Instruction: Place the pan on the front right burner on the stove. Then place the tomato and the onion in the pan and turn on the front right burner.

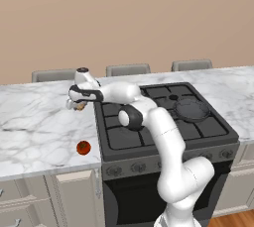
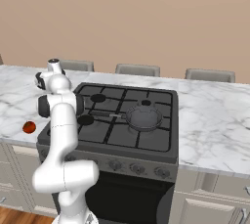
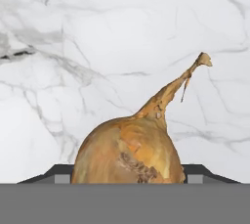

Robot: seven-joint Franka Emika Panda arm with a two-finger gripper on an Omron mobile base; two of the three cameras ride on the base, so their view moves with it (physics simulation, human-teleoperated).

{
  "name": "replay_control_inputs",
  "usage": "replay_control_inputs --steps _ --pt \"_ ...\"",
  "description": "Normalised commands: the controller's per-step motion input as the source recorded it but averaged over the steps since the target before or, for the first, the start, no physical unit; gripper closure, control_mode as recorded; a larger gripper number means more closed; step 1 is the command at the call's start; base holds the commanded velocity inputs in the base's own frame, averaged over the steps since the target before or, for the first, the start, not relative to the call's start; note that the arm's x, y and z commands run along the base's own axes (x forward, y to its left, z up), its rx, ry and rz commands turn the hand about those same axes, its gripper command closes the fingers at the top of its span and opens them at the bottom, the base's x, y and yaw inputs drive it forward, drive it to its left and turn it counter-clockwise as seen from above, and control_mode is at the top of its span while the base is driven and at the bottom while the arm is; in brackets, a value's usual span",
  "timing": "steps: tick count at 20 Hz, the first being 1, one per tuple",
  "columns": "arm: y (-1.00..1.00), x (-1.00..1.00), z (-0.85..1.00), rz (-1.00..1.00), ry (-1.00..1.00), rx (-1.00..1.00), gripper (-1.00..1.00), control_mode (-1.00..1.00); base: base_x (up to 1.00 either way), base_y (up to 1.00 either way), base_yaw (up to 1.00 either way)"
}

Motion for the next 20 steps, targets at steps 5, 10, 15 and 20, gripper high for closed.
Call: replay_control_inputs --steps 5,10,15,20 --pt "-0.41 -0.36 0.00 -0.07 0.00 -0.03 1.00 -1.00 0.00 0.00 0.00" --pt "-0.64 -0.55 0.15 -0.05 0.00 0.00 1.00 -1.00 0.00 0.00 0.00" --pt "-0.70 -0.71 0.38 -0.01 -0.05 0.00 1.00 -1.00 0.00 0.00 0.00" --pt "-0.68 -0.56 0.39 -0.01 -0.08 0.00 1.00 -1.00 0.00 0.00 0.00"
